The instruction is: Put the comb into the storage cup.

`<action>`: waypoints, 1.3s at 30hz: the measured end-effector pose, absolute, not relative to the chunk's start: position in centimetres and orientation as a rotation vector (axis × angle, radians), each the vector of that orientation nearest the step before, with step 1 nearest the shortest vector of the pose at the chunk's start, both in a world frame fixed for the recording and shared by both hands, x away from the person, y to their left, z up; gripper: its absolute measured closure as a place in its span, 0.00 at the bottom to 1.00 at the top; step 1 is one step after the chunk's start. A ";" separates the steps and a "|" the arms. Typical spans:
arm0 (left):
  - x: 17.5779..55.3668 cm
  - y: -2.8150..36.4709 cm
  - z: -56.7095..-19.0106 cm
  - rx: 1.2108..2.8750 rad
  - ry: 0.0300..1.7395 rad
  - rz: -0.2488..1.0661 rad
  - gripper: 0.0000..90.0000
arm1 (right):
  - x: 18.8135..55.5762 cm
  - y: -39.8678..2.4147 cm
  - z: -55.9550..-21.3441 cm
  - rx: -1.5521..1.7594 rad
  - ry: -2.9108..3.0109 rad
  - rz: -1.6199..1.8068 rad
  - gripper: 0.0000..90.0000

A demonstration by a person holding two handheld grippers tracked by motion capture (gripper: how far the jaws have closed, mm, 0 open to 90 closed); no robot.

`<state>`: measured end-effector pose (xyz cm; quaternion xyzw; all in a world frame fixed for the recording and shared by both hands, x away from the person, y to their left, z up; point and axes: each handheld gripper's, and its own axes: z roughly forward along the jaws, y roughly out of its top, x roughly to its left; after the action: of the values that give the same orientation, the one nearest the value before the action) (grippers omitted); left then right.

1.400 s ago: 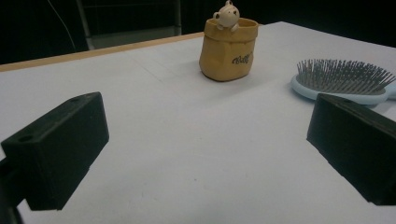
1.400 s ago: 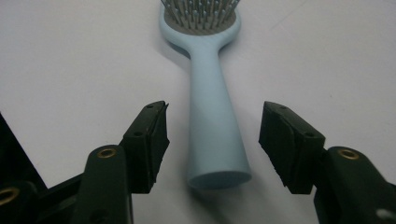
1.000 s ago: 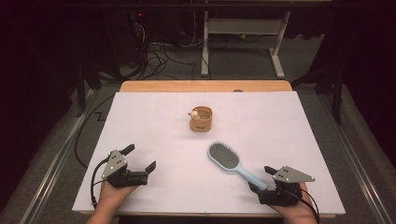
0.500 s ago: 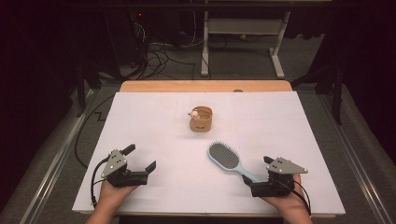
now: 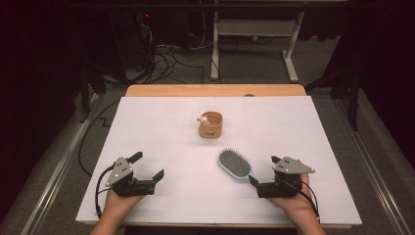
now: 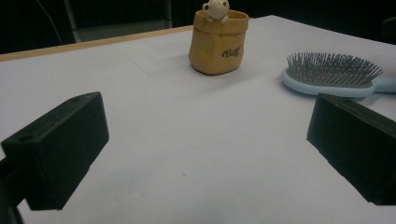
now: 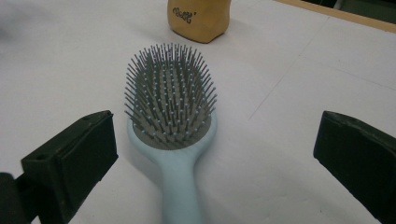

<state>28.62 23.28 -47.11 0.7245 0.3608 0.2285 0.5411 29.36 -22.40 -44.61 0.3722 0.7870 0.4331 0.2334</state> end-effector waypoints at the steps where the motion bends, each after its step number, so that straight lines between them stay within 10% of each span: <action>1: 28.6 23.3 -47.1 1.720 0.857 0.543 0.00 | 29.5 -22.3 -44.6 1.026 2.164 1.187 0.00; 39: 28.7 23.2 -47.1 1.704 0.846 0.509 0.00 | 32.2 -20.0 -44.2 1.059 2.431 0.951 0.00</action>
<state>28.66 23.21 -47.06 0.7207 0.3579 0.2153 0.5533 32.21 -20.04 -44.21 0.3710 0.8516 0.3332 0.1615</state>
